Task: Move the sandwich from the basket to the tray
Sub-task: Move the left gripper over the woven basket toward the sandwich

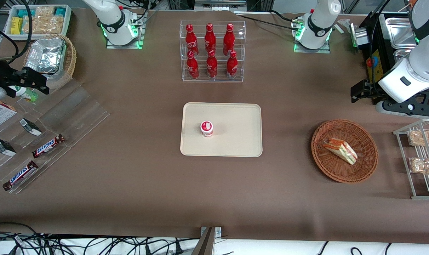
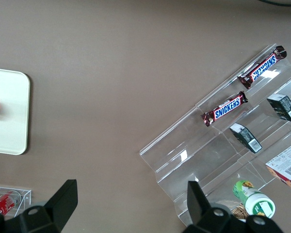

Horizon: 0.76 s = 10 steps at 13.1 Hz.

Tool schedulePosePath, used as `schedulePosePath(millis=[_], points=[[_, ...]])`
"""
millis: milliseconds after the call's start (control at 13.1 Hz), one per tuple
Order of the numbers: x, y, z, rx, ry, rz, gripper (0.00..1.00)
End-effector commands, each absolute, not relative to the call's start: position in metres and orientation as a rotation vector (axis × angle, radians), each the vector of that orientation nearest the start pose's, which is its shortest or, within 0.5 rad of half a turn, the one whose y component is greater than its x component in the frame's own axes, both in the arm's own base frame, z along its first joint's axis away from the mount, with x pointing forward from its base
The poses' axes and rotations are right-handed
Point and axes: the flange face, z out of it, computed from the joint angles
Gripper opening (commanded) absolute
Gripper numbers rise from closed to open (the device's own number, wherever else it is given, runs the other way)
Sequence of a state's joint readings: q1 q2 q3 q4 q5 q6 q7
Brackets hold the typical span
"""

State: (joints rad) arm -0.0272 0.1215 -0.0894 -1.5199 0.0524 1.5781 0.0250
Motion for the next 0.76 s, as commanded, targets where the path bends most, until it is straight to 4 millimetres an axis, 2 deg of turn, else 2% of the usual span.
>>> schedulePosePath(millis=[0,153,306,688], points=[[0.588,-0.057,0.584,-3.071,0.245,0.065,1.0],[0.588,-0.056,0.582,-3.067,0.231,0.075,1.0],[0.596,-0.047,0.568,-3.072,0.18,0.104,1.0],[0.623,-0.03,0.515,-3.062,-0.149,0.115,1.0]])
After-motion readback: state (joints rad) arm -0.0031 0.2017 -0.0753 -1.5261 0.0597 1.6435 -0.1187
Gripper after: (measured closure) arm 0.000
